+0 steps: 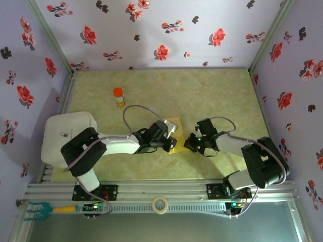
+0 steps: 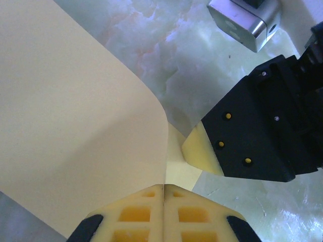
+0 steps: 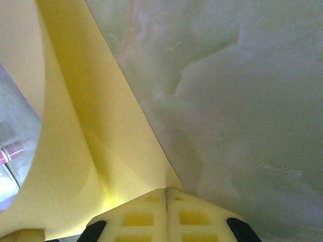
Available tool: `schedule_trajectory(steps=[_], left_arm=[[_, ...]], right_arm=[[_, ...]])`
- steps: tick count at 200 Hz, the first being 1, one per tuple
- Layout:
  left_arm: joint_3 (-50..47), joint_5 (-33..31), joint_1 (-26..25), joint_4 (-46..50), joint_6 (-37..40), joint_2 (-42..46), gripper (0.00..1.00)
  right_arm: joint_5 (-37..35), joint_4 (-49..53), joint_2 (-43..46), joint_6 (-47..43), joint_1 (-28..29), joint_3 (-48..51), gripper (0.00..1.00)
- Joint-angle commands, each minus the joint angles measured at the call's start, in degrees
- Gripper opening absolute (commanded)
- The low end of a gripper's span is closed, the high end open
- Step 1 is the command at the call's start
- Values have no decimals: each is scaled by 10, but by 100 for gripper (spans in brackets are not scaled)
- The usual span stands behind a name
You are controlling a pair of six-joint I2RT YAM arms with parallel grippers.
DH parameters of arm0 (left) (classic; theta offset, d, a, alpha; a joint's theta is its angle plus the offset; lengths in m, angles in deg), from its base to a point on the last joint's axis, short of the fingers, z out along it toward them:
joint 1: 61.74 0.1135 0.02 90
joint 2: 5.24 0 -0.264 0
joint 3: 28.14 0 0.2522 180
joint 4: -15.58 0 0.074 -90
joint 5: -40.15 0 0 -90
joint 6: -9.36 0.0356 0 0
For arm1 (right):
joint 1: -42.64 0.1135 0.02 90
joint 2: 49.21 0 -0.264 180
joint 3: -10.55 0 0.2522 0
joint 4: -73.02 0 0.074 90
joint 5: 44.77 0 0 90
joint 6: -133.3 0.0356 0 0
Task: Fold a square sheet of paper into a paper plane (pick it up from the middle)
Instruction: Fold the triangle a second time at the center of the table.
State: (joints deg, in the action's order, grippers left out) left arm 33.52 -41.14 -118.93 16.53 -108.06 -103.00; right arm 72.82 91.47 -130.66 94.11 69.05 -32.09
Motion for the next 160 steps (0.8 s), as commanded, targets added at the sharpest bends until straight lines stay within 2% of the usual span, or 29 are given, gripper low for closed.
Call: schedule_trajectory(steps=[1,59,95,135,149,160], left_arm=[[15,15,4,3,-14,-11,0],[15,17,4,1,-15,-13,0],[19,18,4,3,-15,-12,0],[19,18,4,5,-15,-9,0],[21,18,5,7,-13,-9,0],[24,19,7,14,-9,-10,0]], right_arm=[[2,13,3,-9,5,-14,1],[45,-89,-8,47,11,-4,2],[41,-101,-32,54,15,-4,2],[61,-160,-50,76,17,11,2],[58,-149,-54,63,16,10,2],[40,-91,-59,27,16,-1,1]])
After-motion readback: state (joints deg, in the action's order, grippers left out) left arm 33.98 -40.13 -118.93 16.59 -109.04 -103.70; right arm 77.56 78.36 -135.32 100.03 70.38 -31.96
